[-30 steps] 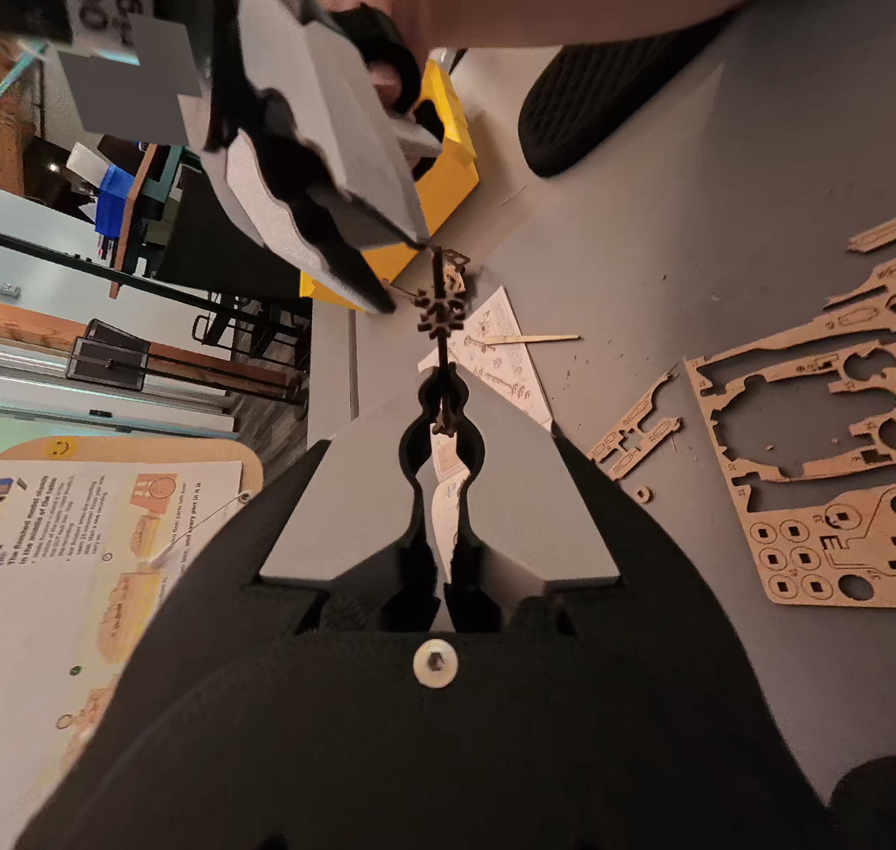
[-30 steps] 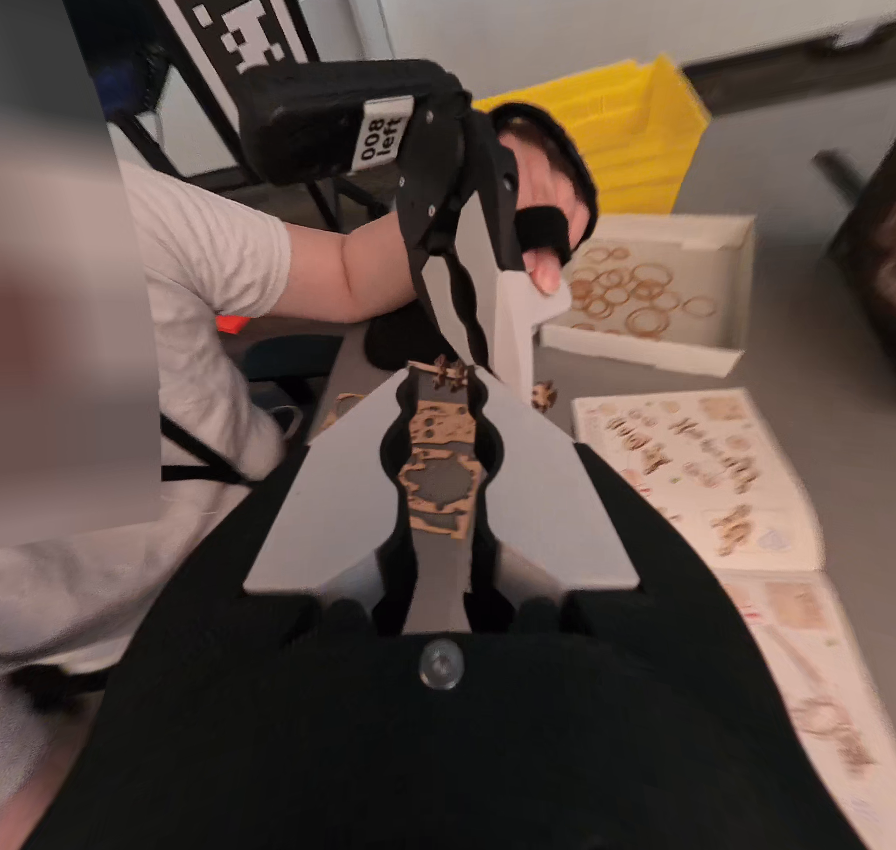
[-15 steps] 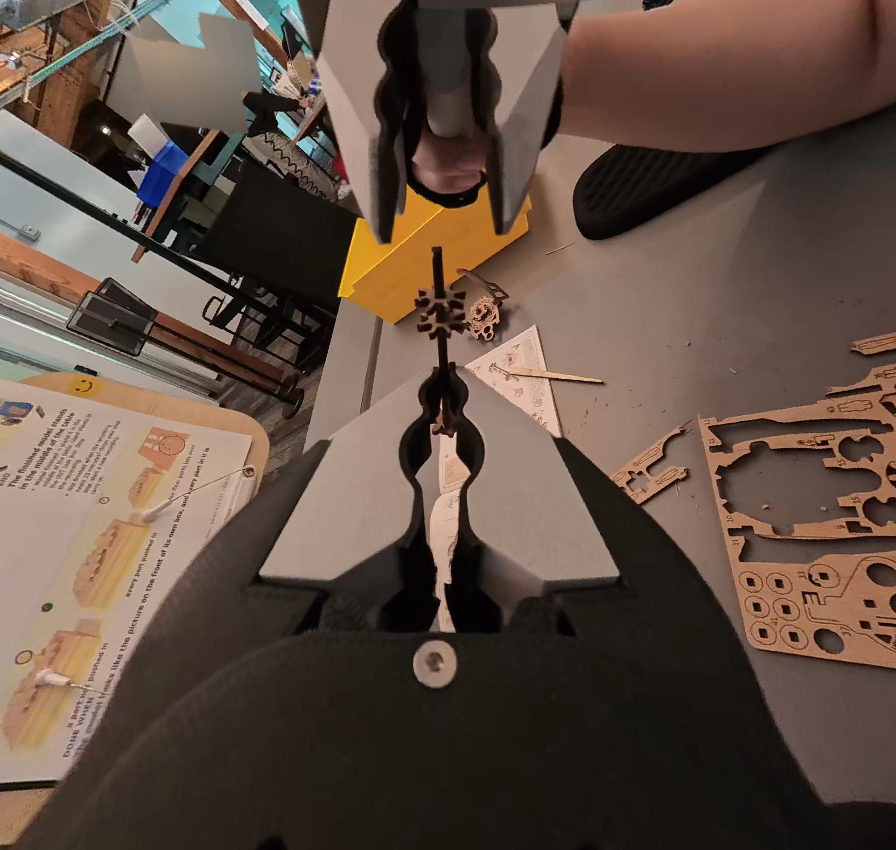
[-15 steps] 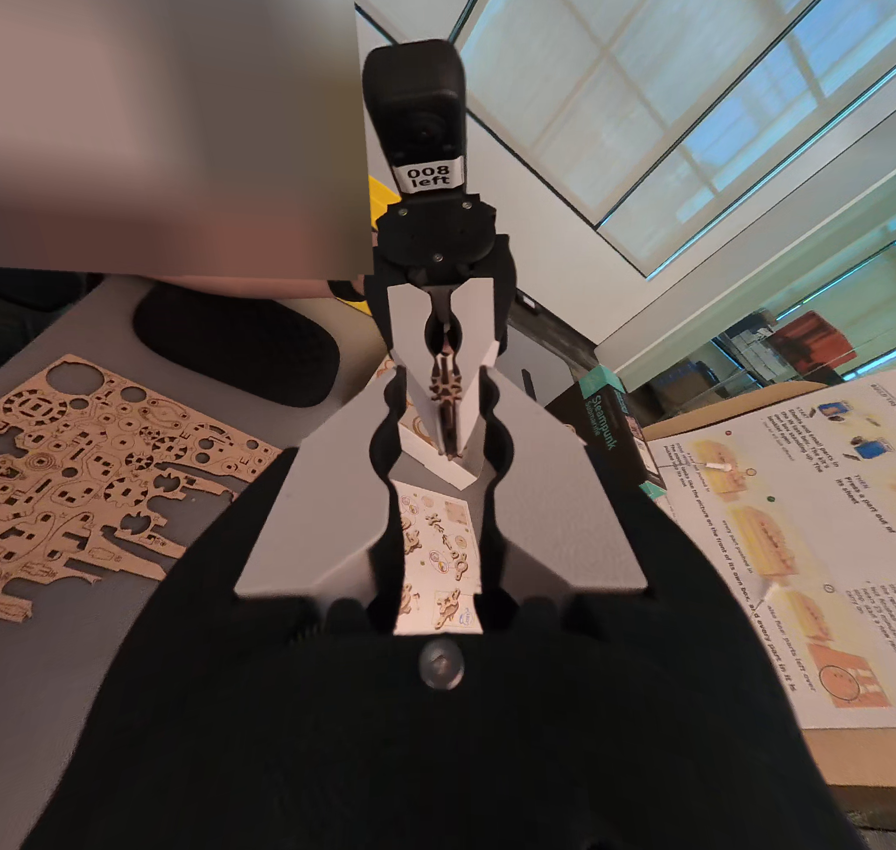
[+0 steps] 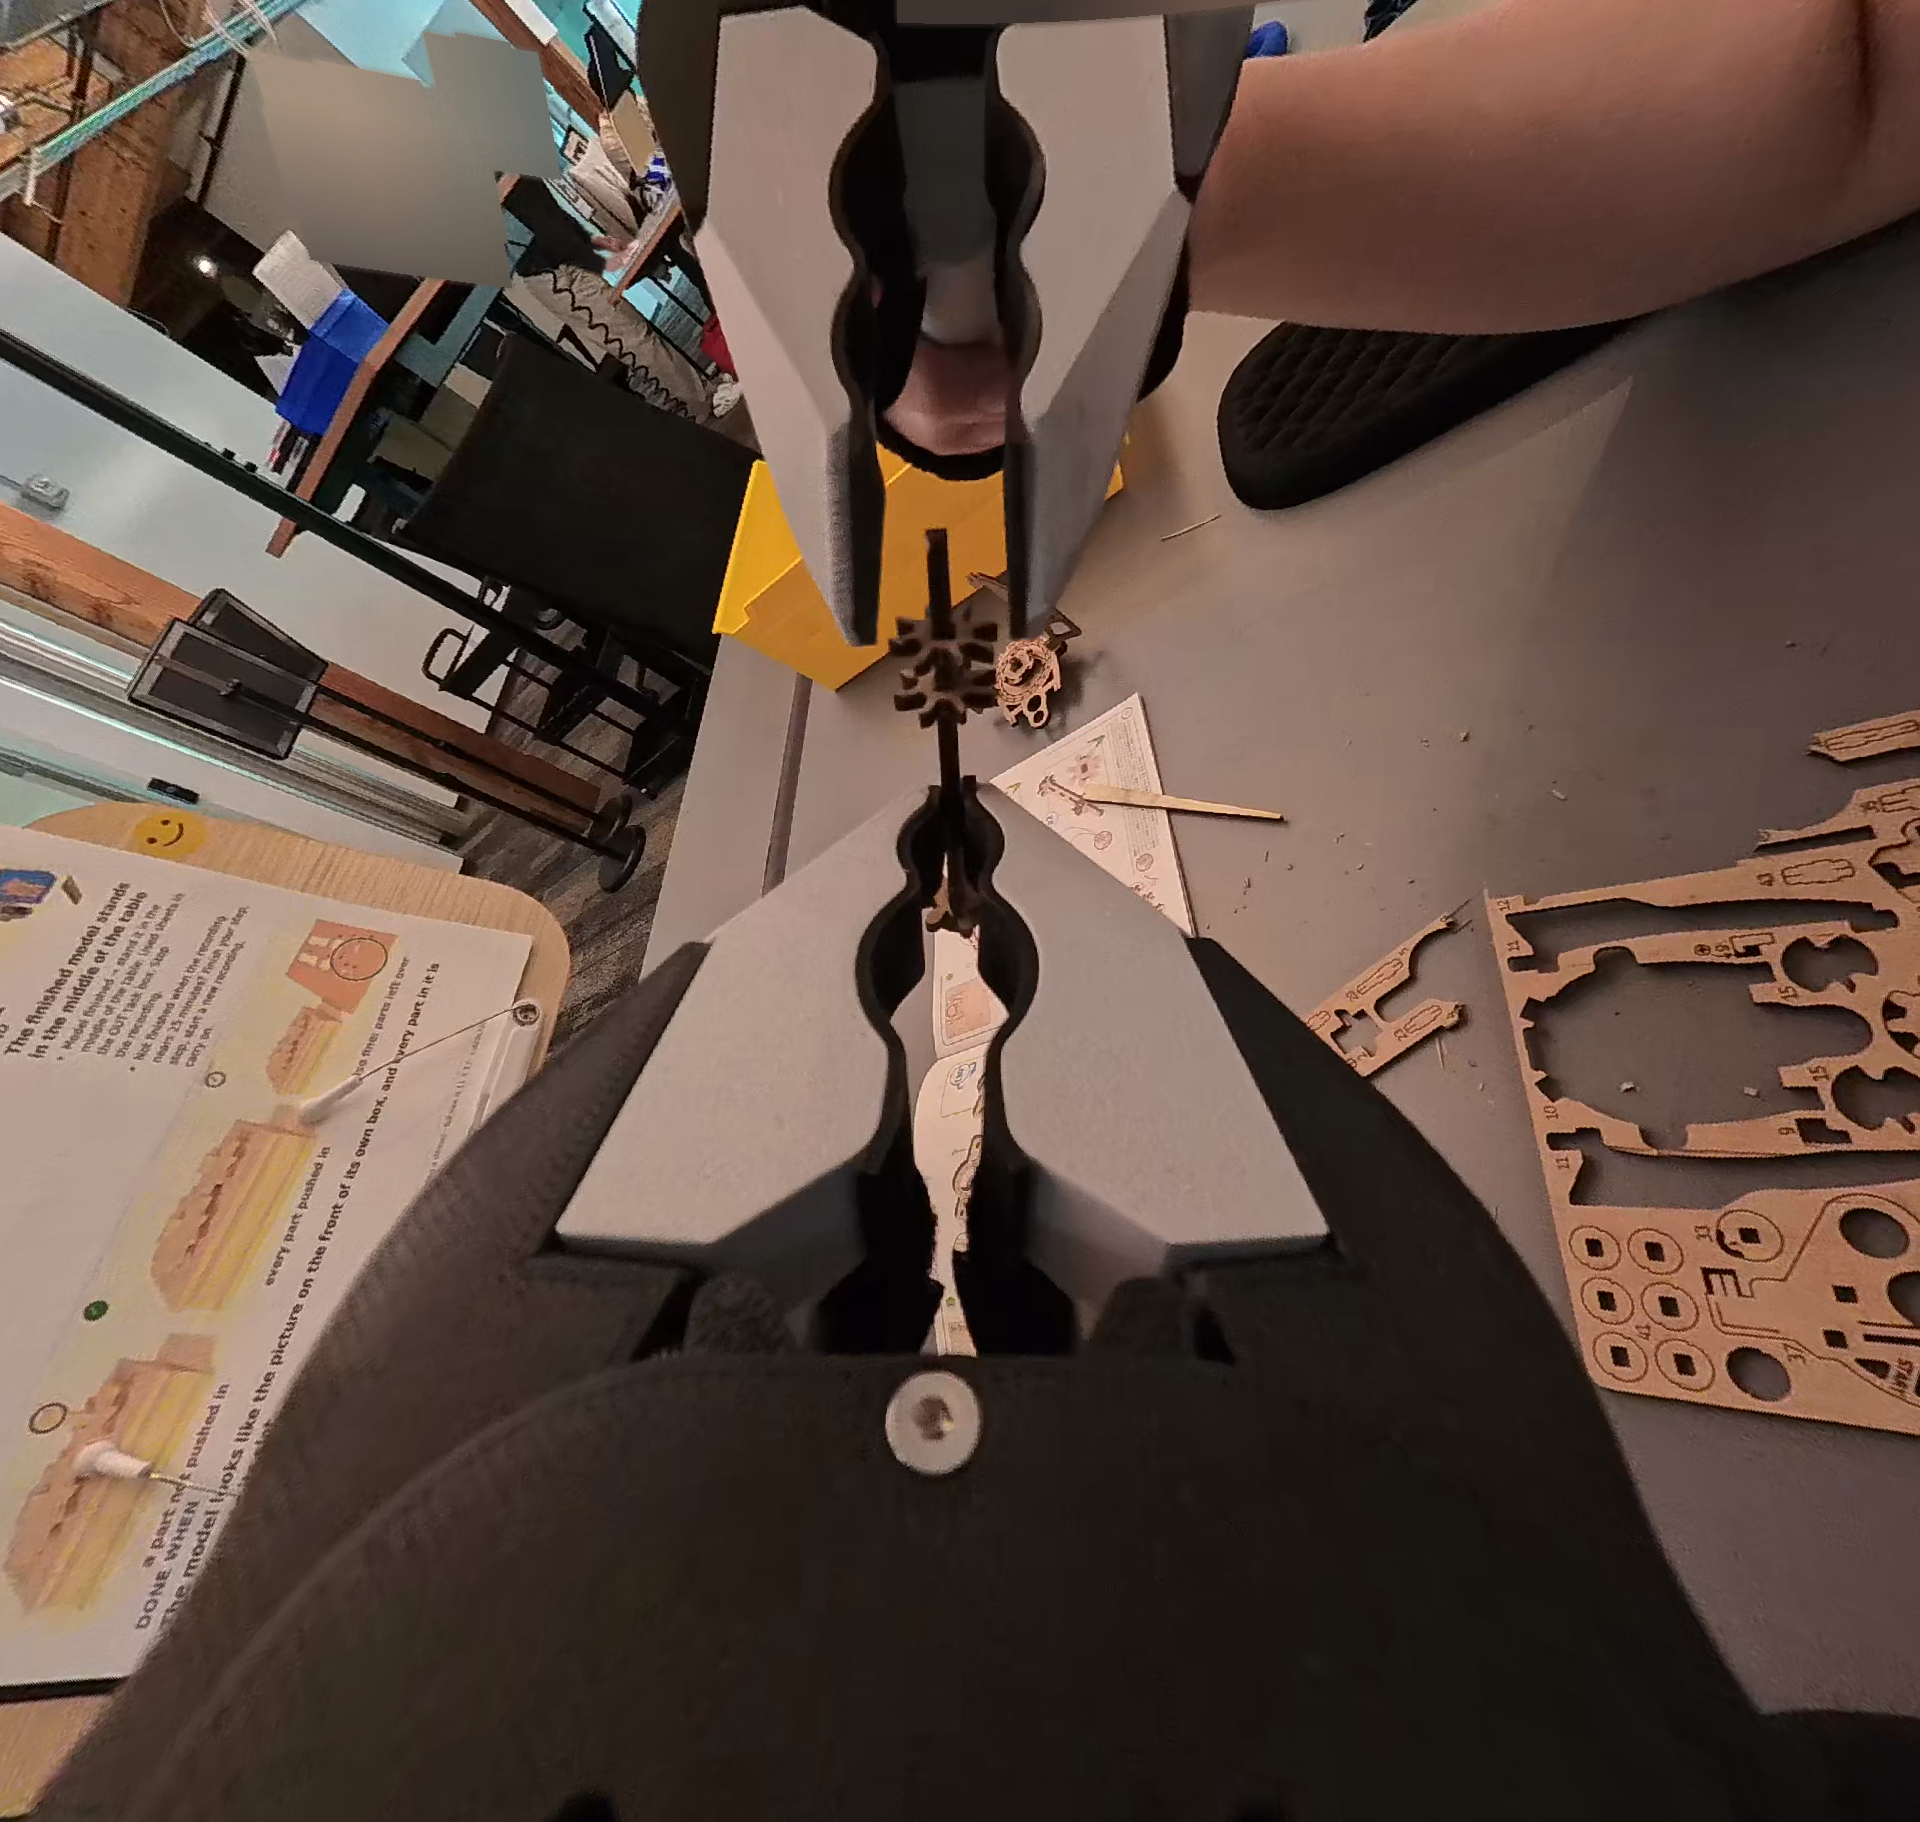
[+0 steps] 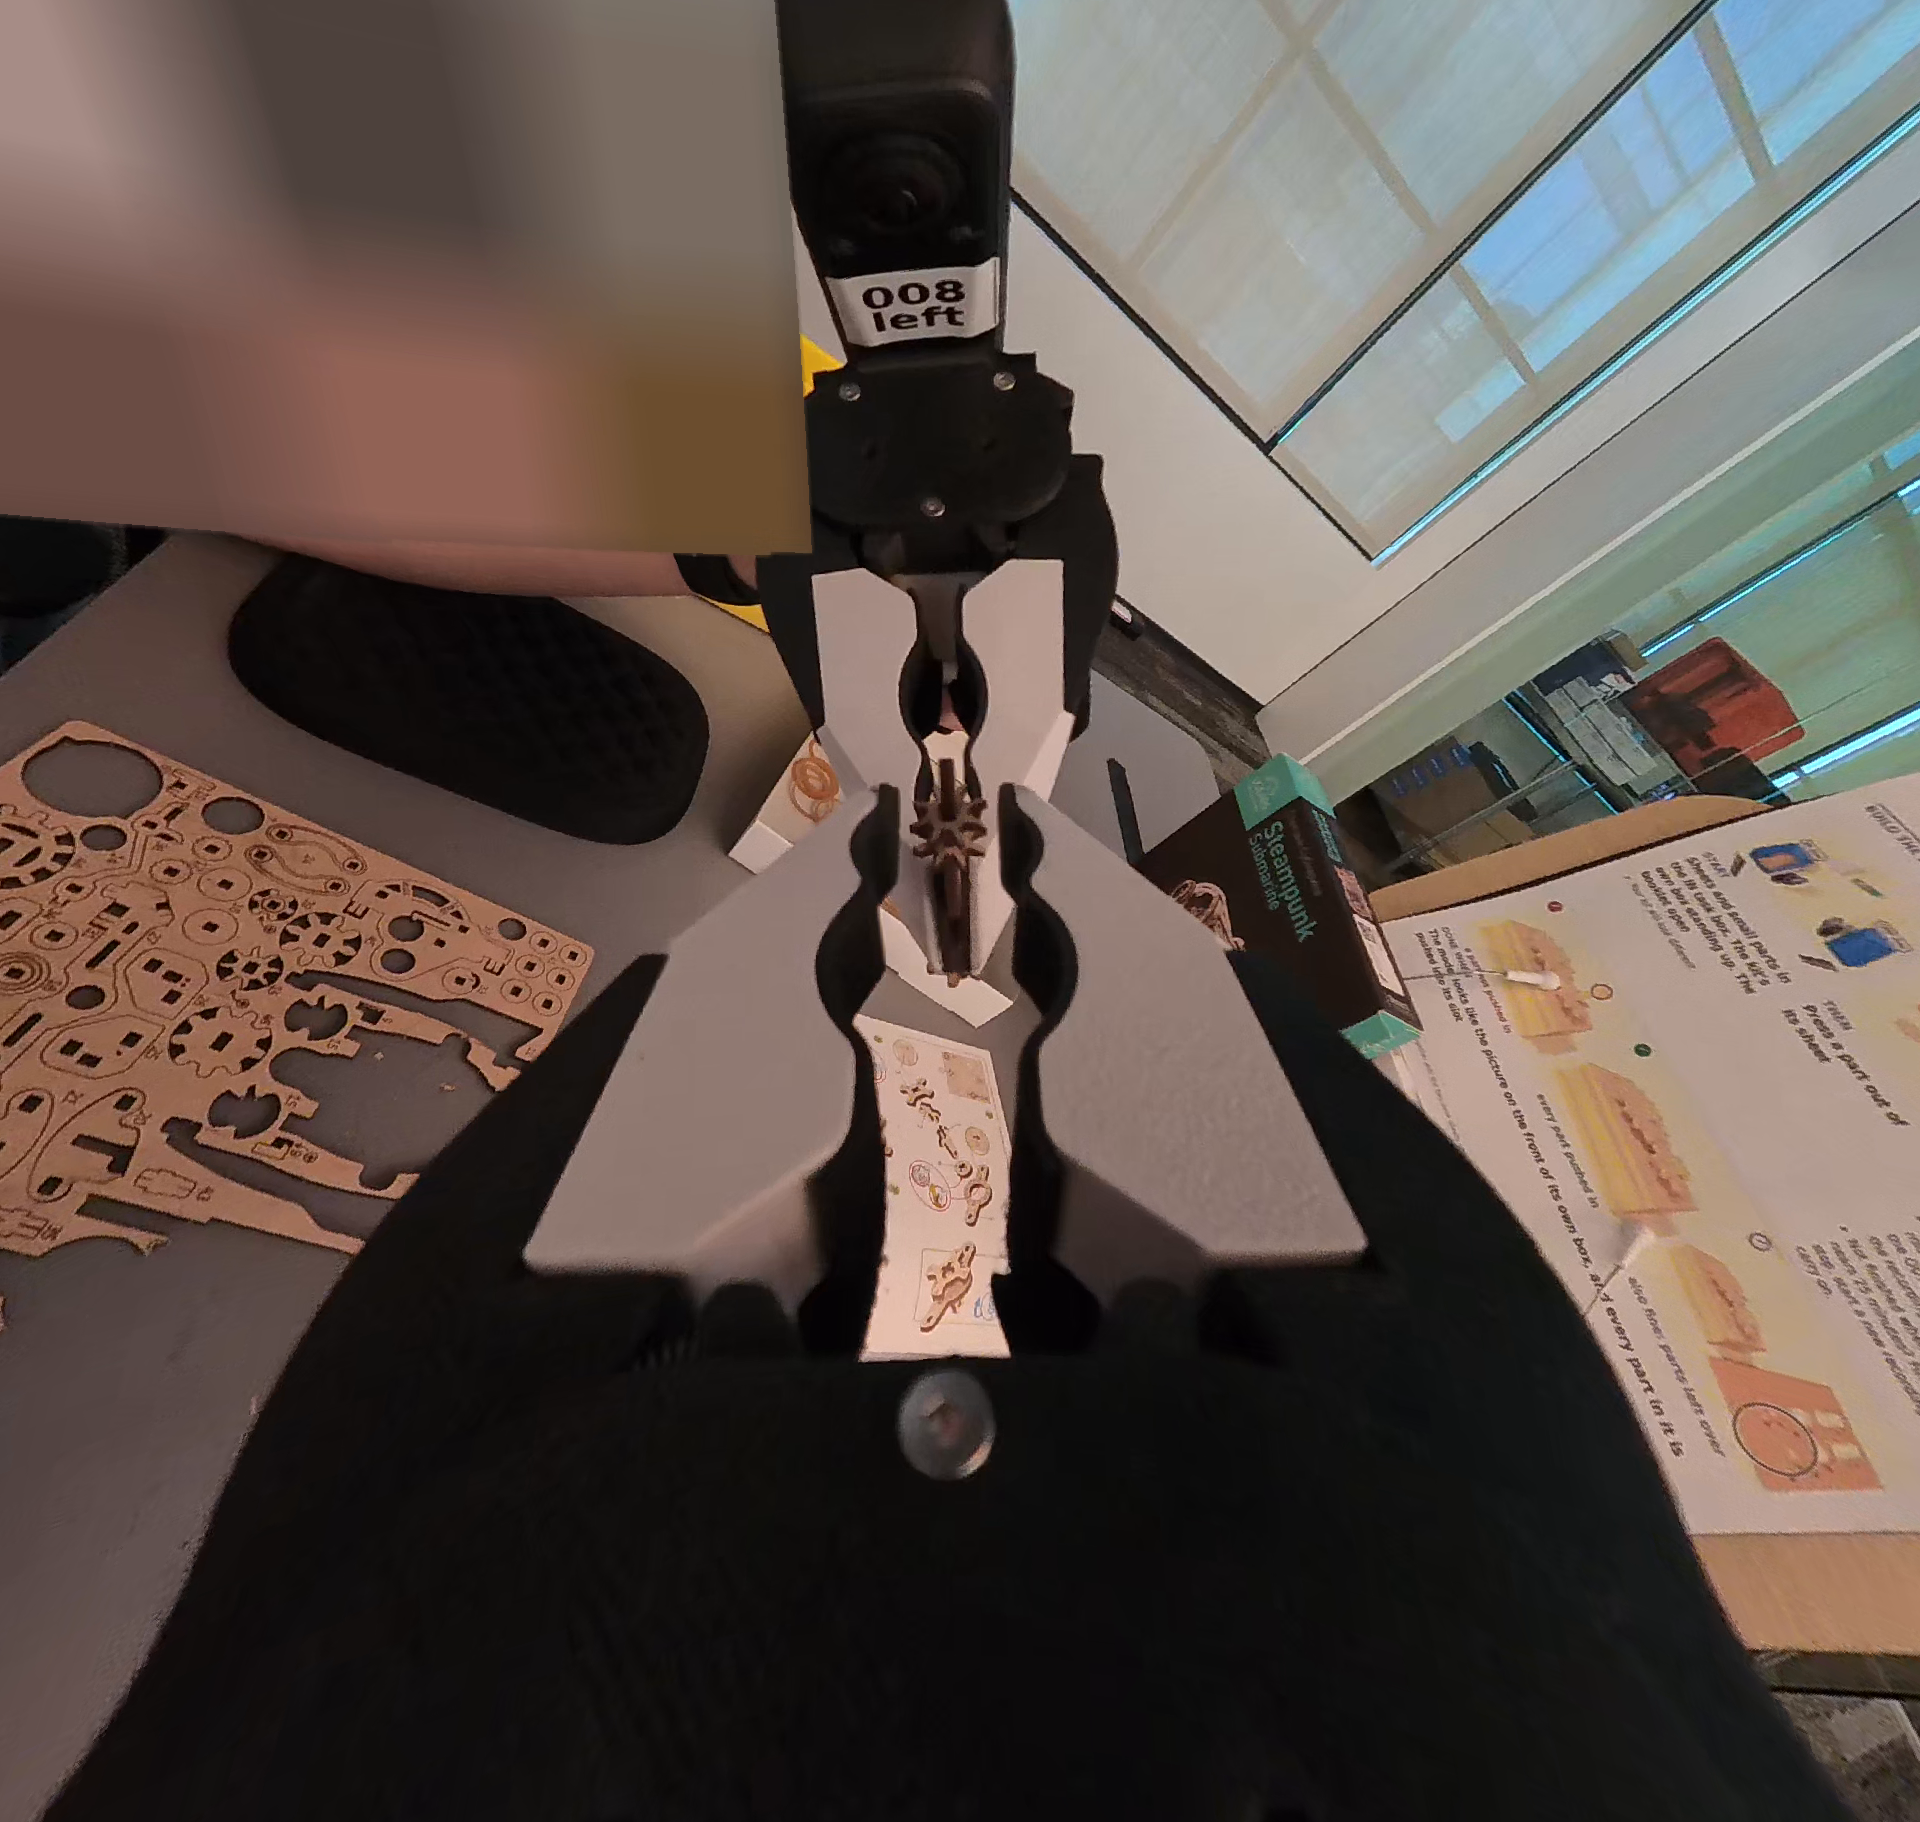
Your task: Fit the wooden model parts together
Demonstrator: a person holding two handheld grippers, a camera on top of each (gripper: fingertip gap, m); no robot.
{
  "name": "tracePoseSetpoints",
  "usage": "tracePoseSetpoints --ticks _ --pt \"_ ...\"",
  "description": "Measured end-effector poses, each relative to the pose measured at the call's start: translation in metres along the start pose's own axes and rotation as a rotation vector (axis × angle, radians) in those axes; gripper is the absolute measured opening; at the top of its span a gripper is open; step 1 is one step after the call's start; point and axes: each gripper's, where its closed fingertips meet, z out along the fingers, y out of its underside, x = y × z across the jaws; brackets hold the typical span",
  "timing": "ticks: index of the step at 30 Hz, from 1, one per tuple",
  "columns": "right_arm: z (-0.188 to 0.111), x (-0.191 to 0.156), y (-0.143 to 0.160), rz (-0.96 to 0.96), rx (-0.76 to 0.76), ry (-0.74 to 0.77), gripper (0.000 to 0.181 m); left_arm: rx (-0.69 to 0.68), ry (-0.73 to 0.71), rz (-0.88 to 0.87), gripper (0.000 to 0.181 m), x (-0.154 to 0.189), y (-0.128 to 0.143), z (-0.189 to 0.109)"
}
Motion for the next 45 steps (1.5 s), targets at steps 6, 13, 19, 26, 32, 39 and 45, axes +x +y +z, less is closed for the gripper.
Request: tracePoseSetpoints --ticks 6,13,19,26,32,39,45 --pt "0.001 -0.001 0.002 -0.005 -0.01 -0.003 0.013 0.001 0.002 0.004 0.0 0.001 -0.001 0.0" --pt "0.001 -0.002 0.002 -0.002 -0.008 -0.013 0.013 0.002 0.011 0.012 0.0 0.003 -0.001 0.0" --pt "-0.001 -0.012 0.0 -0.002 0.009 -0.079 0.014 0.014 0.054 0.054 0.0 0.013 -0.005 -0.001" --pt "-0.001 -0.003 0.004 0.032 -0.003 -0.032 0.013 -0.029 -0.015 0.04 0.0 0.0 0.0 0.0" --pt "0.0 0.006 0.004 0.066 0.016 0.009 0.013 -0.047 -0.053 0.023 0.0 -0.007 0.0 -0.001" --pt "-0.004 -0.003 -0.003 0.052 0.062 -0.049 0.013 0.001 0.002 0.024 0.0 0.003 -0.009 -0.003" --pt "-0.002 -0.002 0.001 0.068 0.049 -0.051 0.013 -0.026 -0.002 0.017 0.0 0.002 -0.005 -0.001"
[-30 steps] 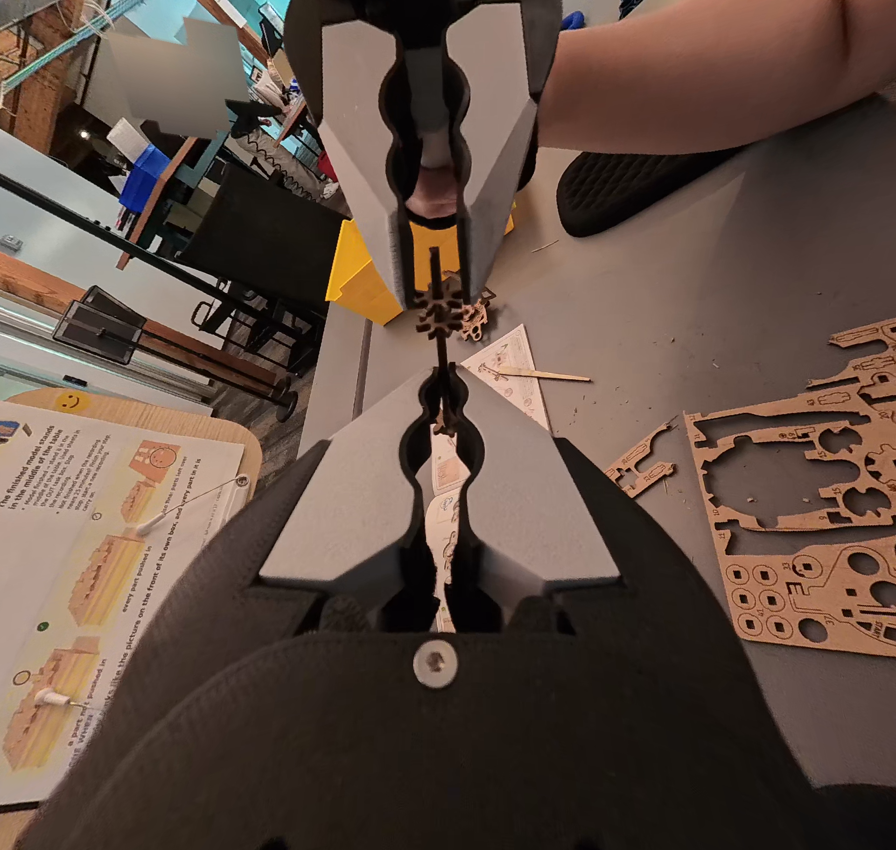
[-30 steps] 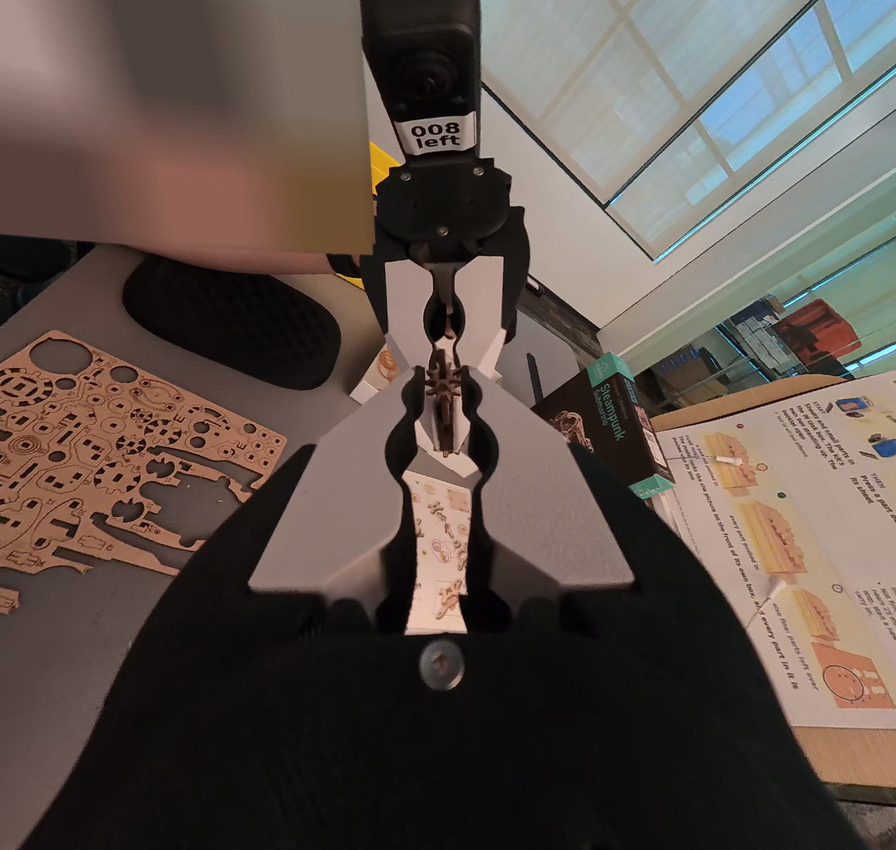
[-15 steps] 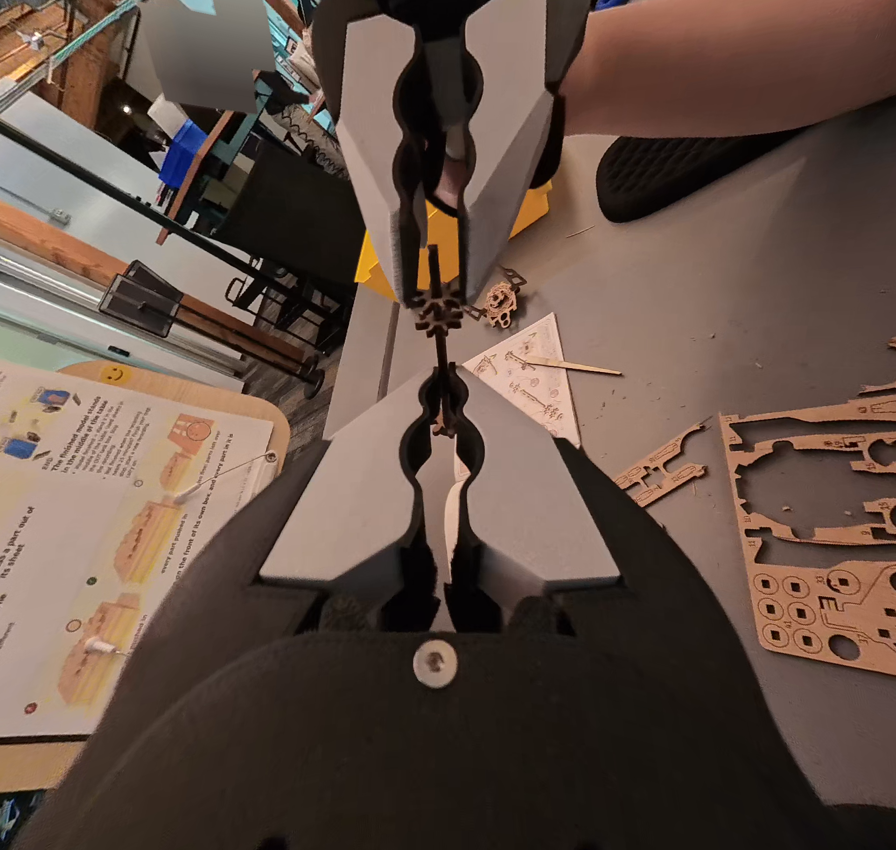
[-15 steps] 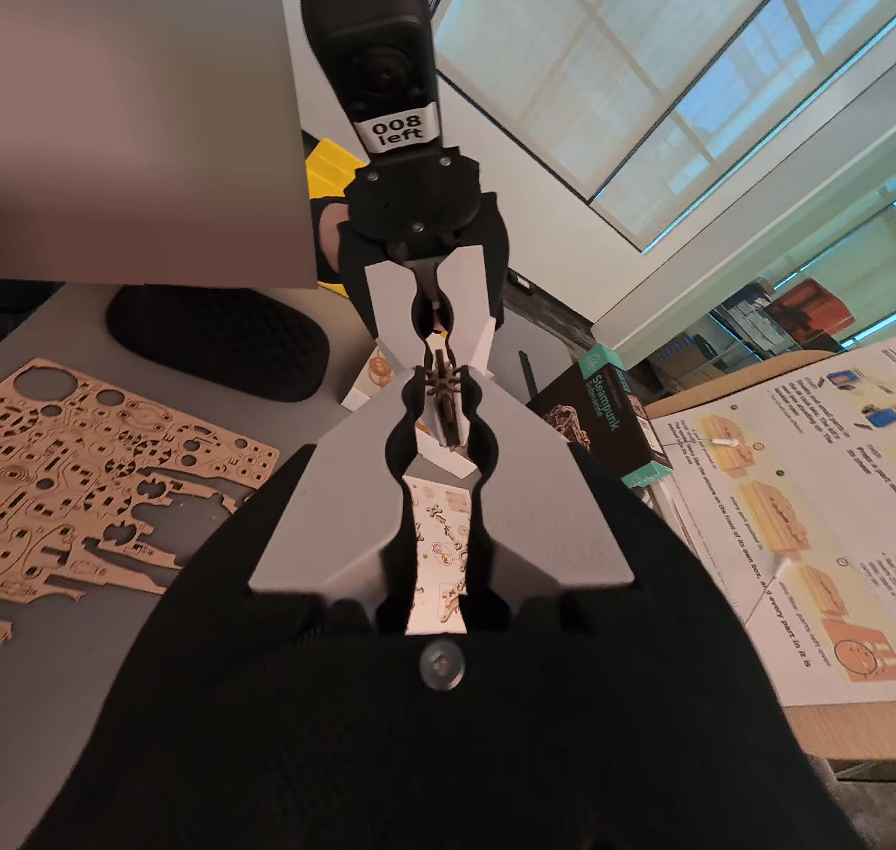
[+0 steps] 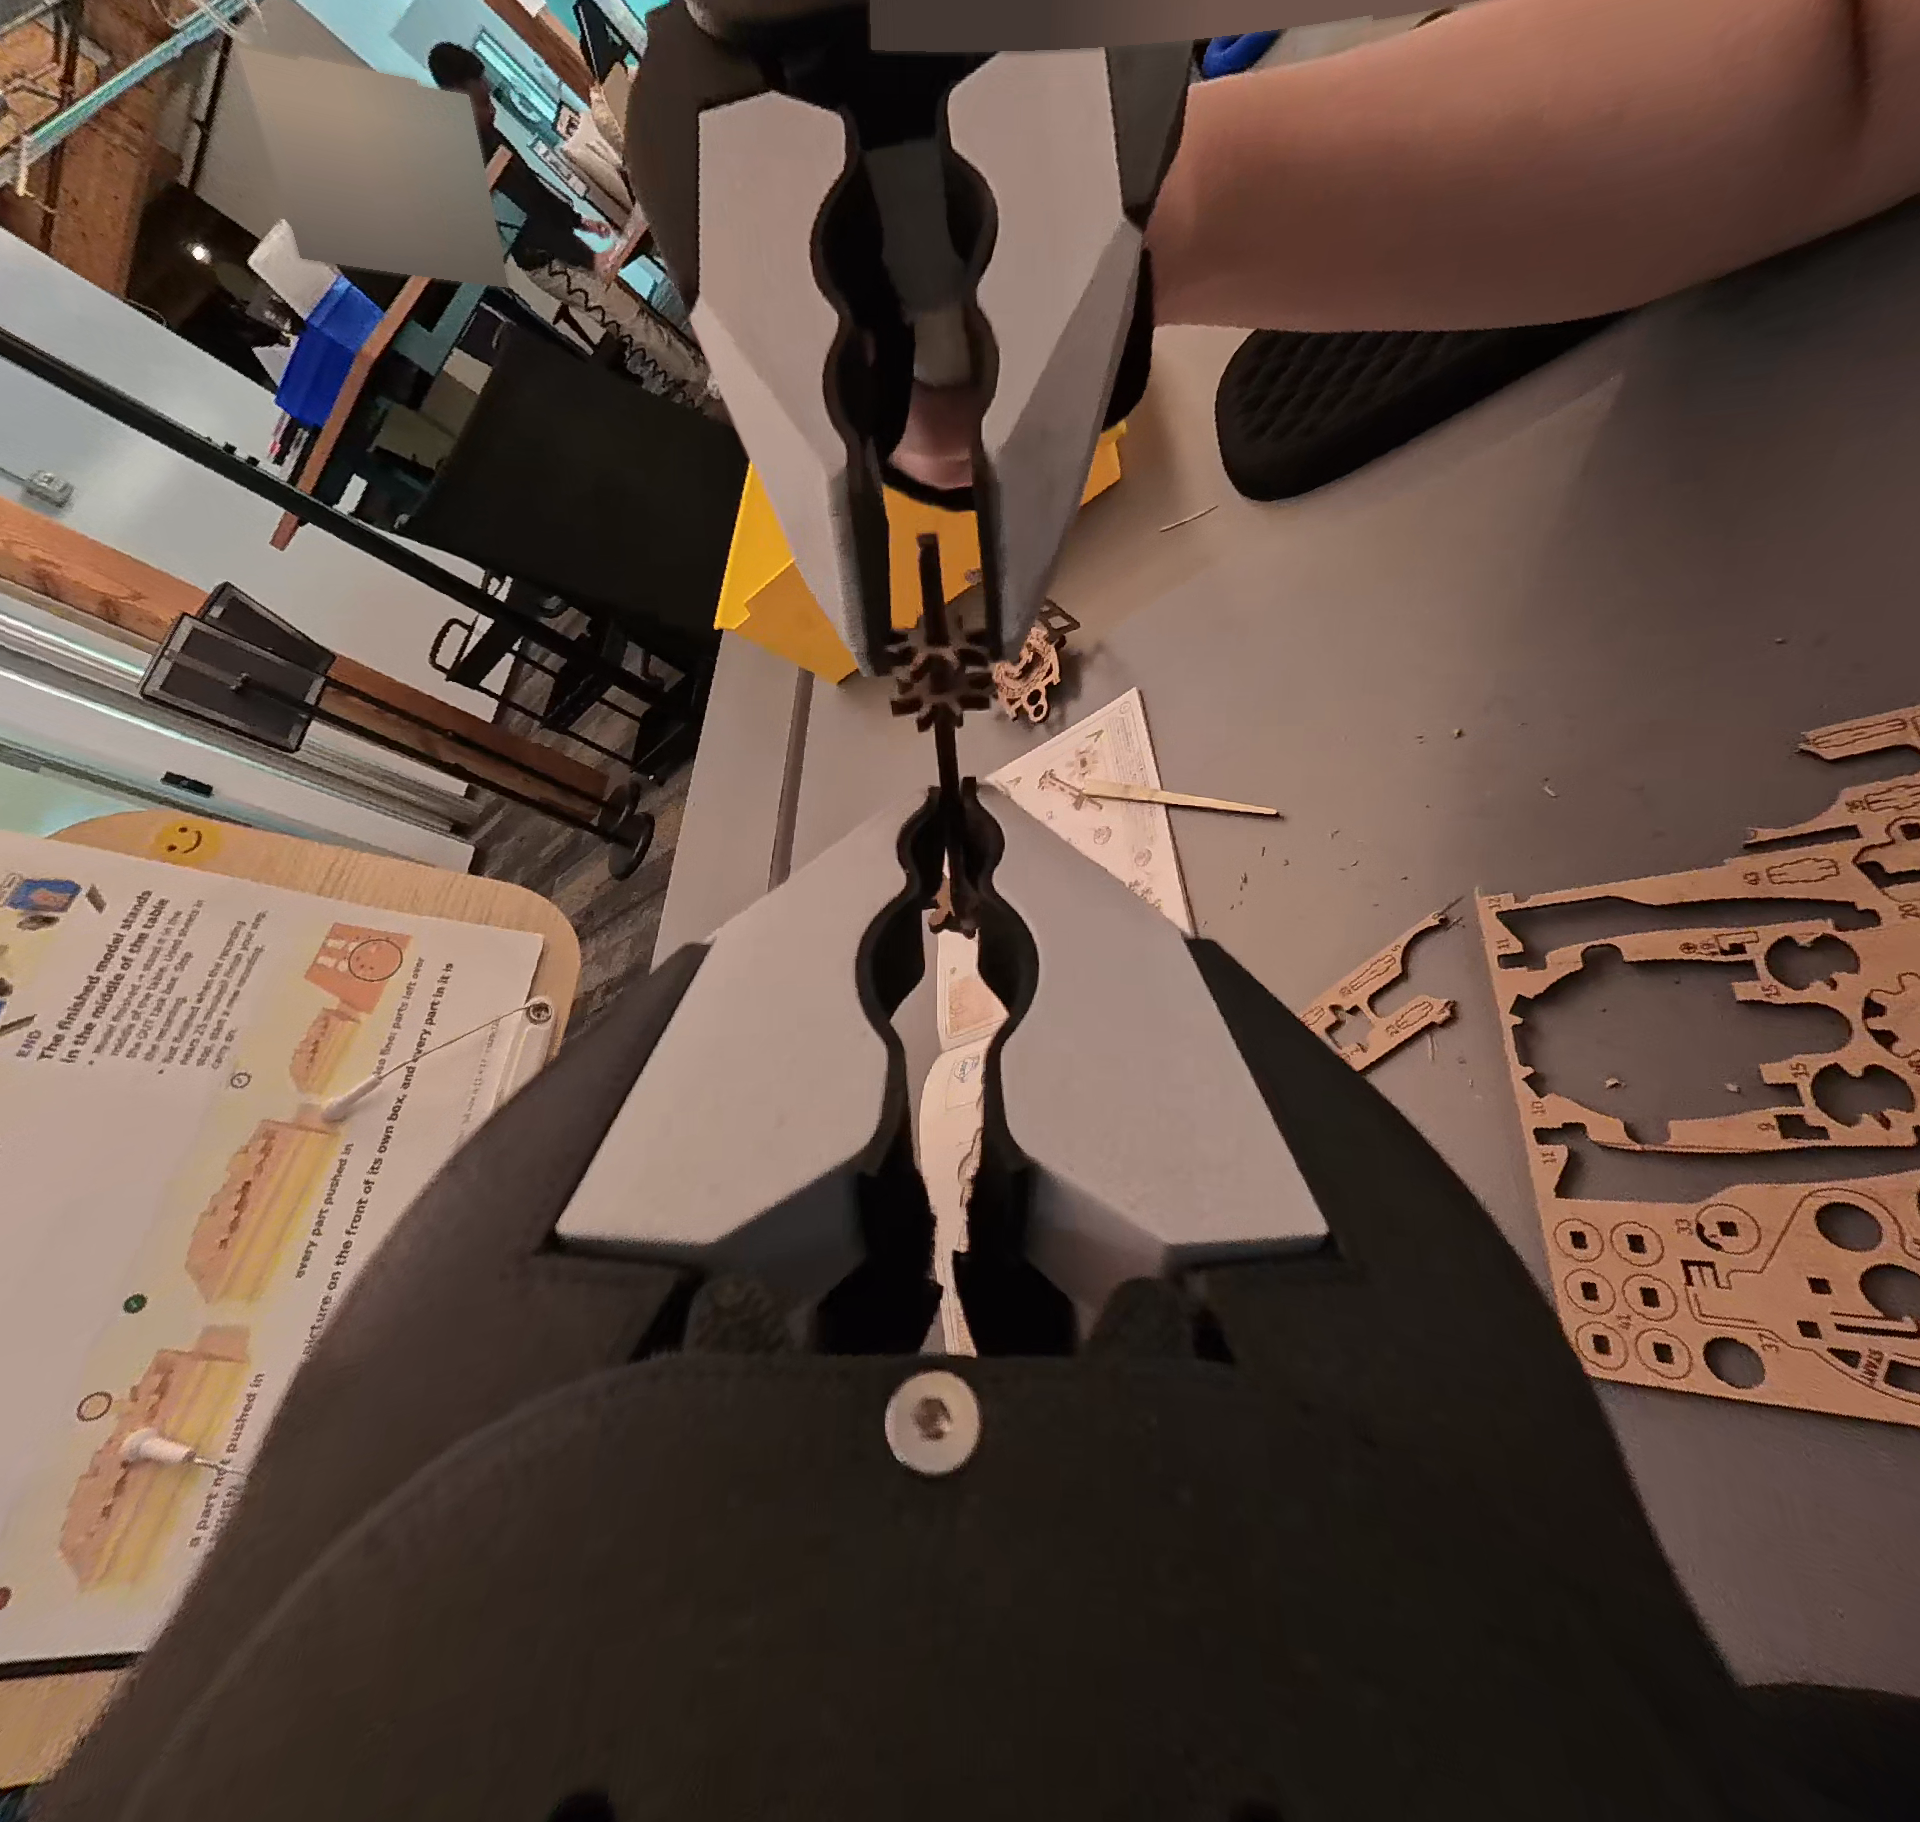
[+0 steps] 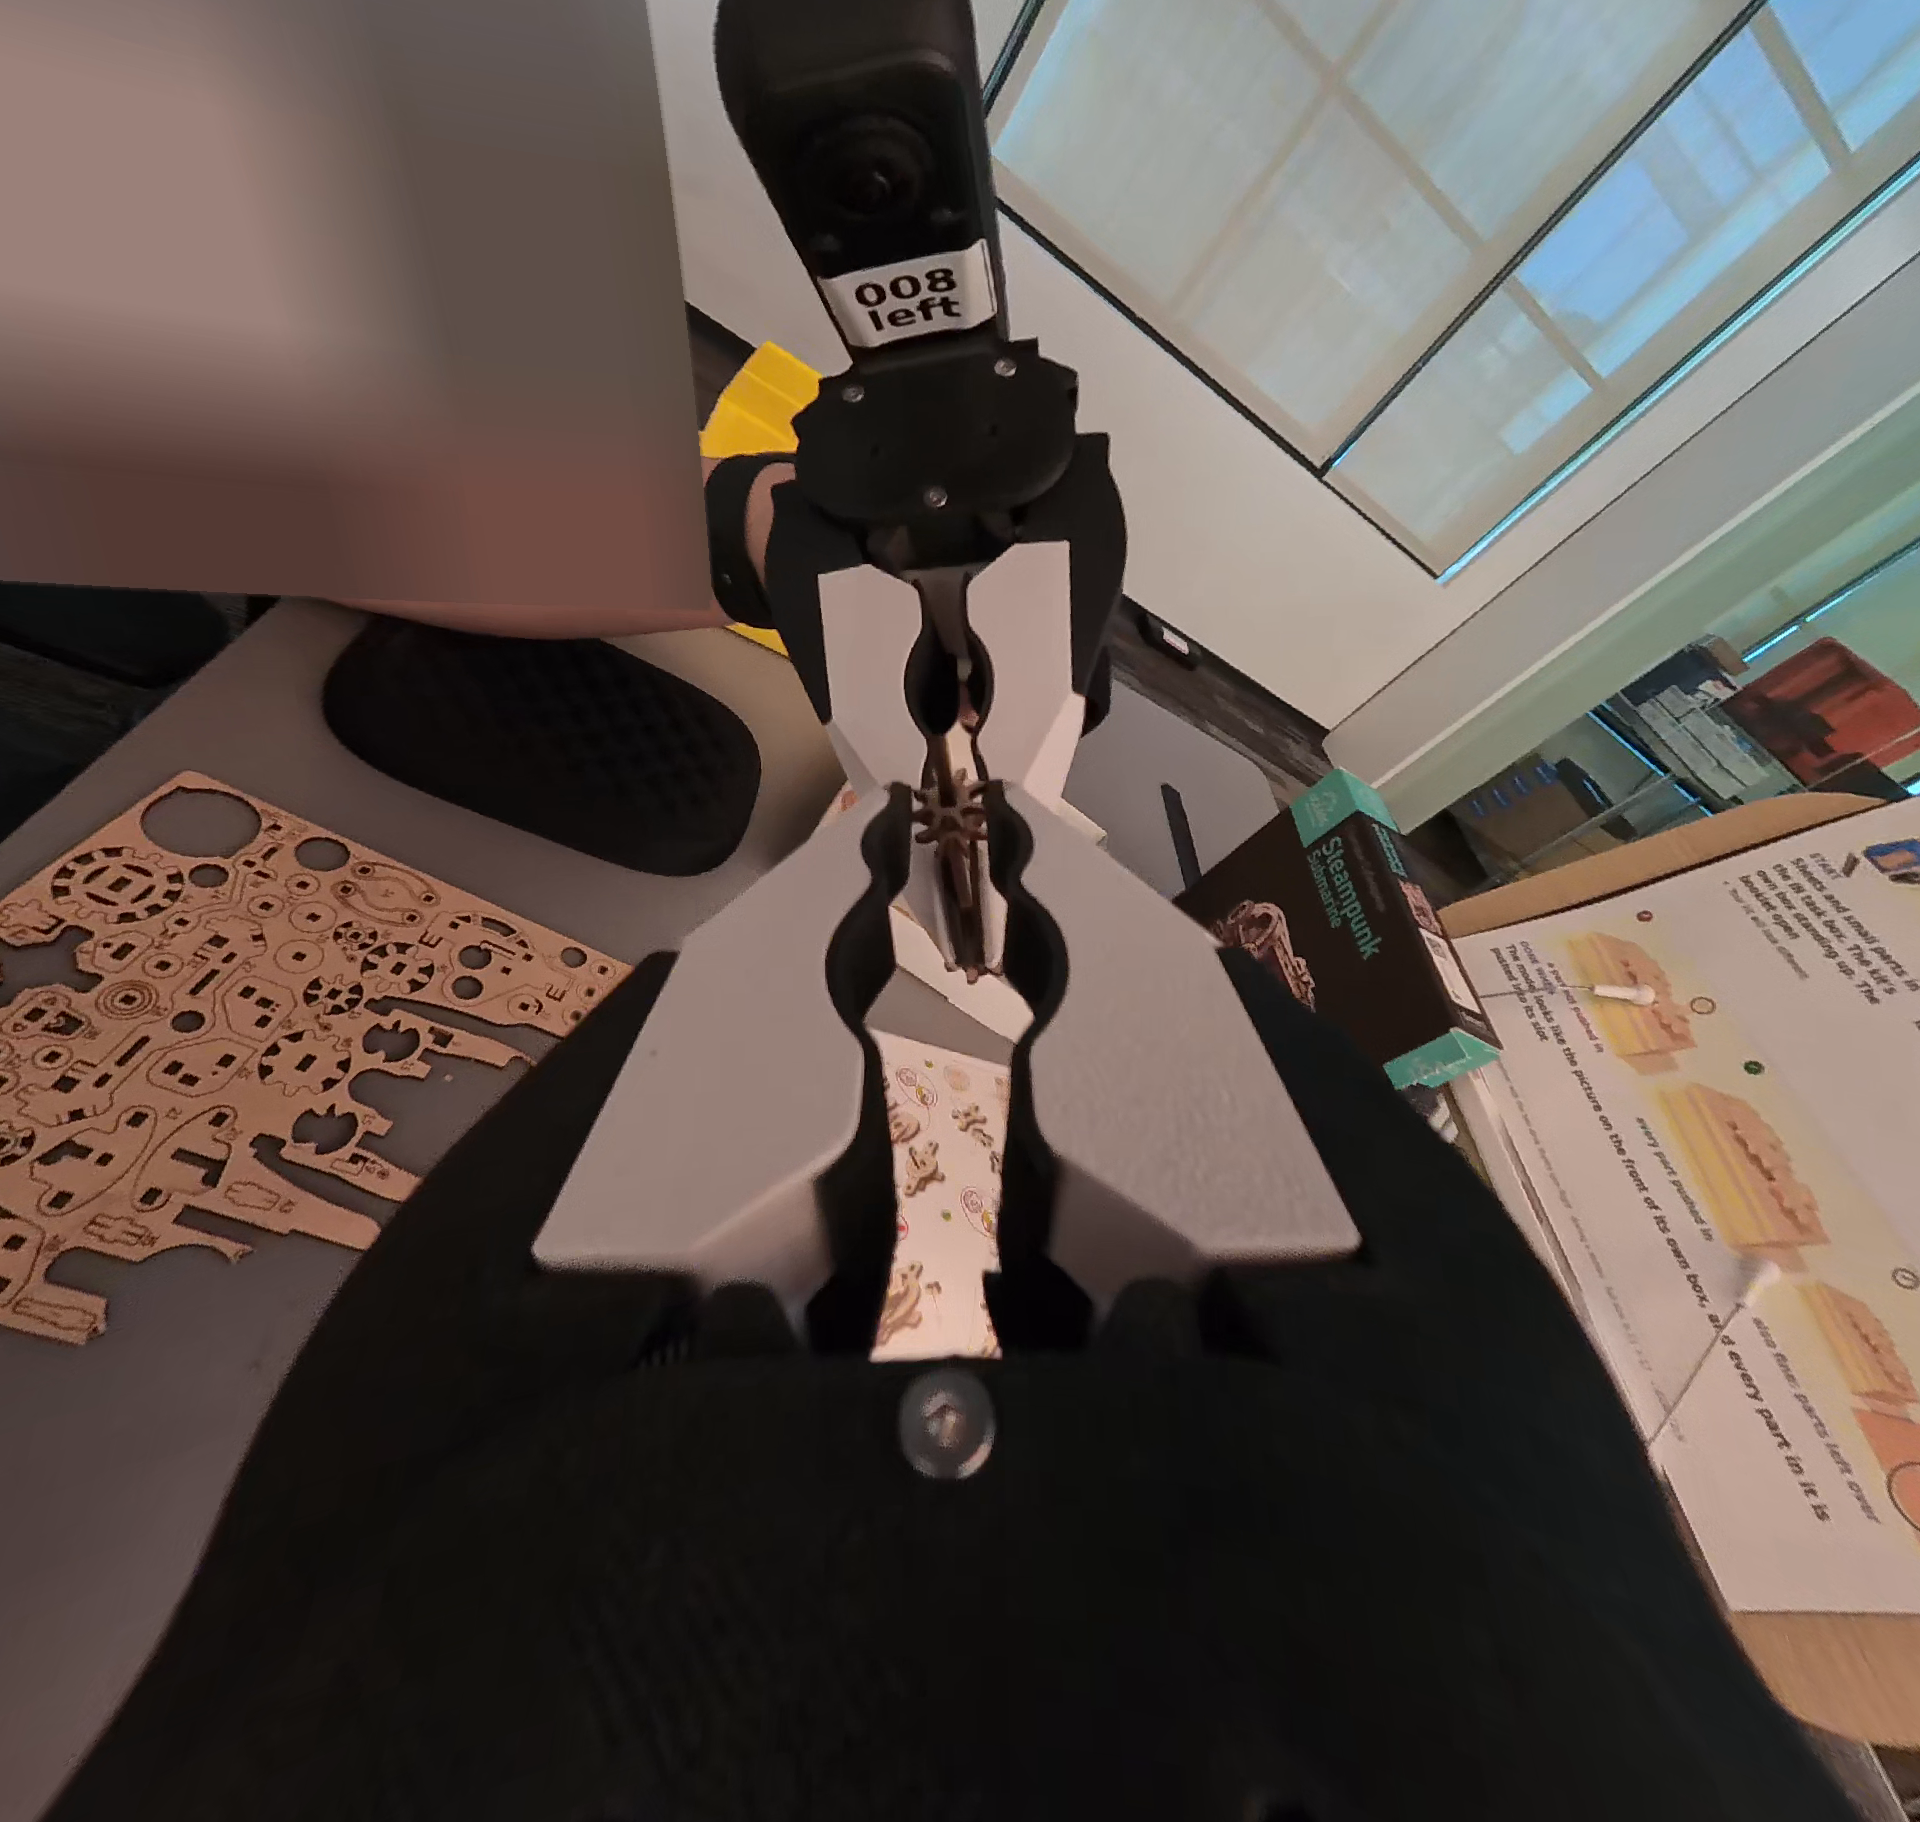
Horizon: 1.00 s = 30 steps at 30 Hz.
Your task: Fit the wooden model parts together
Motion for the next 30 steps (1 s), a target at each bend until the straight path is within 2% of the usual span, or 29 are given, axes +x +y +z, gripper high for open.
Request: tracePoseSetpoints --ticks 30 --pt "-0.0028 0.0015 0.0018 -0.075 -0.037 0.025 0.013 -0.01 -0.044 0.047 0.0 -0.0045 0.0002 -0.0007"
